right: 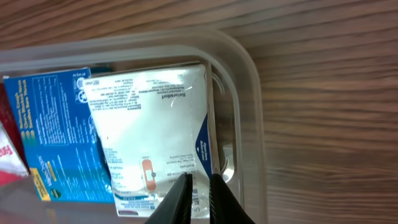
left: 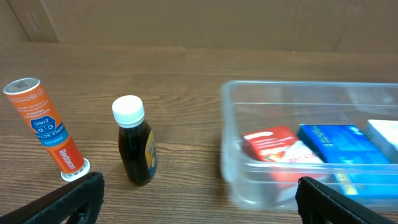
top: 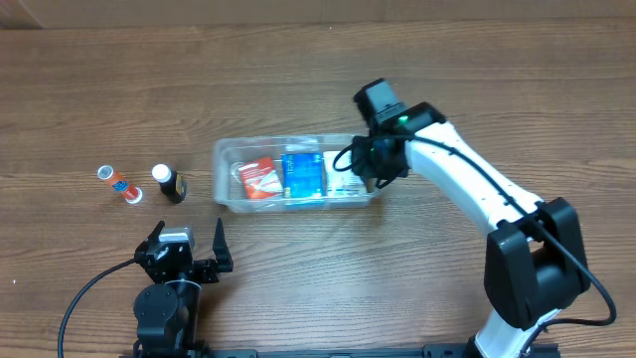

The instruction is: Pack container

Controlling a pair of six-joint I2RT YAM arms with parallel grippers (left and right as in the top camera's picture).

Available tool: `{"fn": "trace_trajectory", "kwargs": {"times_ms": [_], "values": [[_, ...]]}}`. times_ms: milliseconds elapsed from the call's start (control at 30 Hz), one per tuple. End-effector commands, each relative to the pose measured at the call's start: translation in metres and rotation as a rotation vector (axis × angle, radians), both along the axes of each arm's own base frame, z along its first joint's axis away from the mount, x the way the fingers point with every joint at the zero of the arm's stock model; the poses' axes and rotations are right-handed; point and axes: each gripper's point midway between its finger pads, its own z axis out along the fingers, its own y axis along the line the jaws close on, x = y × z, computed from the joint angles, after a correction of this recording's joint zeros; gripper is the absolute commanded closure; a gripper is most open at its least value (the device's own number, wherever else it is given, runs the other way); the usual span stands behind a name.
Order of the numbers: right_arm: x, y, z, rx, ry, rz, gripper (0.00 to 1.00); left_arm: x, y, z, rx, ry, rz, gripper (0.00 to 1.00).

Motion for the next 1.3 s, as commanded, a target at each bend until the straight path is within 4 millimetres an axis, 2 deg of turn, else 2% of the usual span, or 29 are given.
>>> {"fn": "trace_trajectory", "kwargs": {"times_ms": [0,67,233,300,333,400,467,500,533,567,633,733,800,900,967,1033,1267], "values": [[0.007,-0.029,-0.003,-0.062,-0.011,0.026,0.87,0.0,-0.001,0.001,-0.009,-0.009,-0.002,0.0],[0.007,-0.048,-0.005,-0.109,0.005,-0.006,0.86,0.0,0.0,0.001,-0.009,-0.009,-0.002,0.0],[0.012,-0.078,-0.005,-0.144,0.015,-0.077,0.84,0.0,-0.001,0.001,-0.009,-0.009,-0.002,0.0],[0.019,-0.077,0.004,-0.102,-0.005,-0.071,0.78,0.0,0.0,0.001,-0.009,-0.009,-0.002,0.0],[0.026,-0.062,0.023,-0.028,-0.048,-0.006,0.59,0.0,-0.001,0.001,-0.009,-0.009,-0.002,0.0],[0.038,-0.048,0.062,0.047,-0.15,0.045,0.49,0.0,-0.001,0.001,-0.009,-0.009,-0.002,0.0],[0.046,-0.044,0.121,0.095,-0.299,0.049,0.41,0.0,0.0,0.001,-0.009,-0.009,-0.001,0.0],[0.046,-0.043,0.142,0.12,-0.357,0.05,0.45,0.0,0.0,0.001,-0.009,-0.009,-0.002,0.0],[0.043,-0.034,0.153,0.17,-0.374,0.072,0.53,0.0,-0.001,0.001,-0.009,-0.009,-0.002,0.0],[0.036,-0.018,0.155,0.227,-0.358,0.113,0.56,0.0,-0.001,0.001,-0.009,-0.009,-0.002,0.0],[0.023,0.023,0.143,0.276,-0.312,0.206,0.62,0.0,-0.001,0.001,-0.009,-0.009,-0.002,0.0],[0.004,0.095,0.104,0.289,-0.252,0.362,0.66,0.0,0.0,0.001,-0.009,-0.009,-0.002,0.0],[-0.009,0.129,0.072,0.28,-0.197,0.434,0.82,0.0,0.0,0.001,-0.009,-0.009,-0.002,0.0],[-0.015,0.154,0.041,0.297,-0.141,0.454,0.96,0.0,-0.001,0.001,-0.009,-0.009,-0.002,0.0],[-0.021,0.163,0.023,0.305,-0.098,0.473,0.96,0.0,-0.001,0.001,-0.009,-0.009,-0.002,0.0],[-0.024,0.163,0.012,0.293,-0.071,0.474,0.96,0.0,-0.001,0.001,-0.009,-0.009,-0.002,0.0],[-0.015,0.166,-0.027,0.259,-0.053,0.475,0.96,0.0,-0.001,0.001,-0.009,-0.009,-0.002,0.0]]}}
